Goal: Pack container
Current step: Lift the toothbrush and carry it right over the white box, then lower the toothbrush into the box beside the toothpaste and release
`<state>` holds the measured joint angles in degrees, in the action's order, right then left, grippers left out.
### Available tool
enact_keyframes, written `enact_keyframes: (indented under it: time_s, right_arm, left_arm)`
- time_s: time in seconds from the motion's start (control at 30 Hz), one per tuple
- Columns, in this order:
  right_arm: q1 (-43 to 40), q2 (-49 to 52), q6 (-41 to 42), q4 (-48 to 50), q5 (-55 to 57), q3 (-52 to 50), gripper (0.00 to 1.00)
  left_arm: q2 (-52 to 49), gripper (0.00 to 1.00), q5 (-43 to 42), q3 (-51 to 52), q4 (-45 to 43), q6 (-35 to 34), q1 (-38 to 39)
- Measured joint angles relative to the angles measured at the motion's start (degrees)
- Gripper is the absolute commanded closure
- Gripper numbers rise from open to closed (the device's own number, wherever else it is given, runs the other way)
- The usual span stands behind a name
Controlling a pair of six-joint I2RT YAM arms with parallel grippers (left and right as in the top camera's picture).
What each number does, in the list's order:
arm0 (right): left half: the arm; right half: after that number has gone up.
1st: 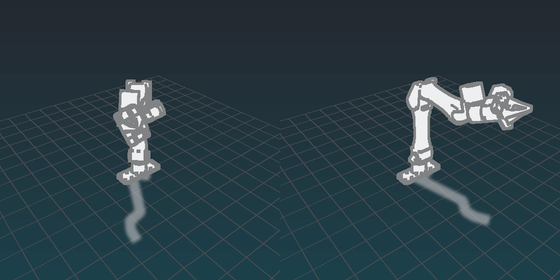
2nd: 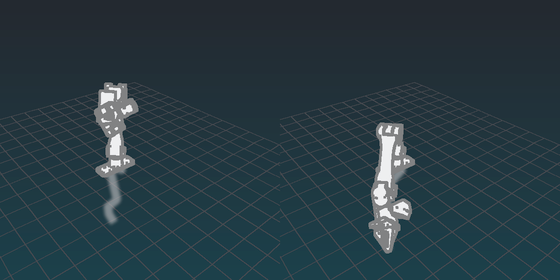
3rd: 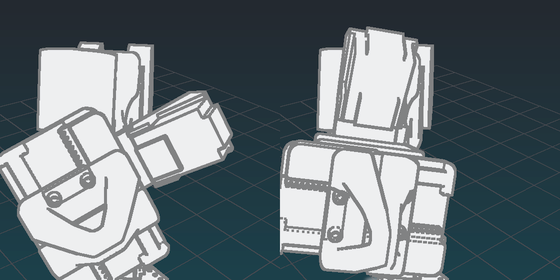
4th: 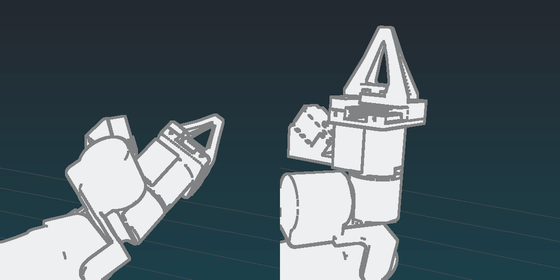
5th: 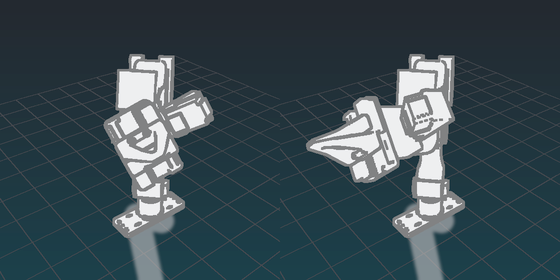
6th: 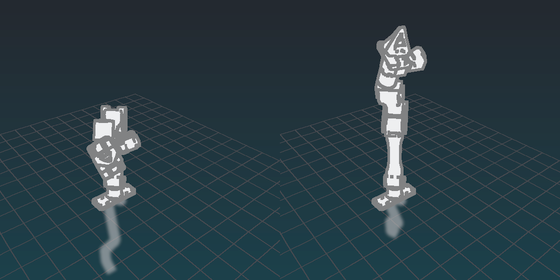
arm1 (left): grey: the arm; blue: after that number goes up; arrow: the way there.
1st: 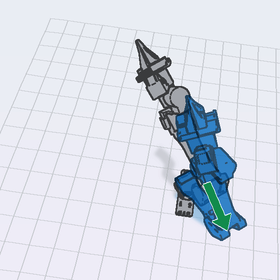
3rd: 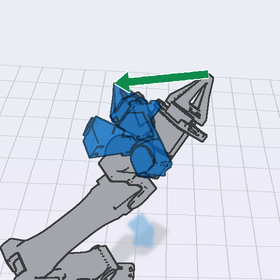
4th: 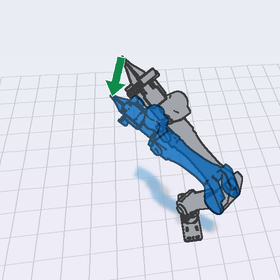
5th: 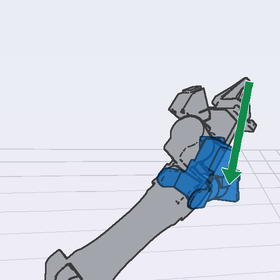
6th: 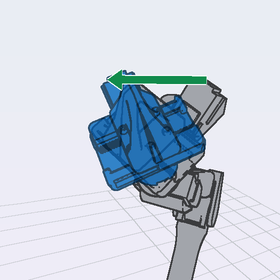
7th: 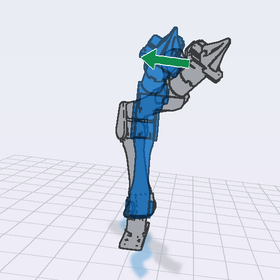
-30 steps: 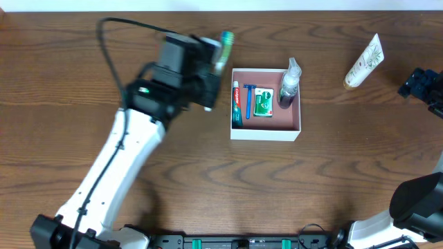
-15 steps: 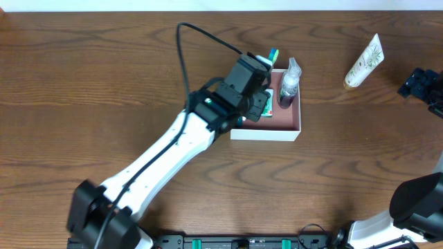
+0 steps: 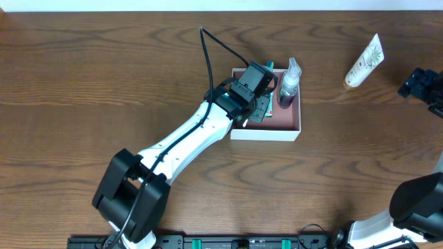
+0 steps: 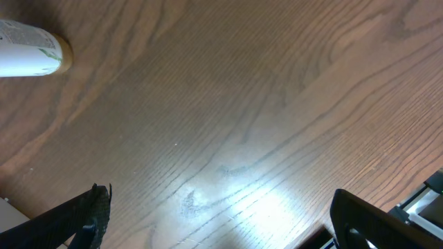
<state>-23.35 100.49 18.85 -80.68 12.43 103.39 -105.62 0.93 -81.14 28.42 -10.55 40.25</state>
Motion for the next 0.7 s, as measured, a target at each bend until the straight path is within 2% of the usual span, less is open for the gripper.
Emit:
enact_keyframes:
  time_s: [0.7]
  right_arm:
    - [0.0,0.0,0.0,0.0,0.0,0.0,0.01]
  left_arm:
    - [-2.3,0.94,3.8,0.0,1.2,-4.7,0.0]
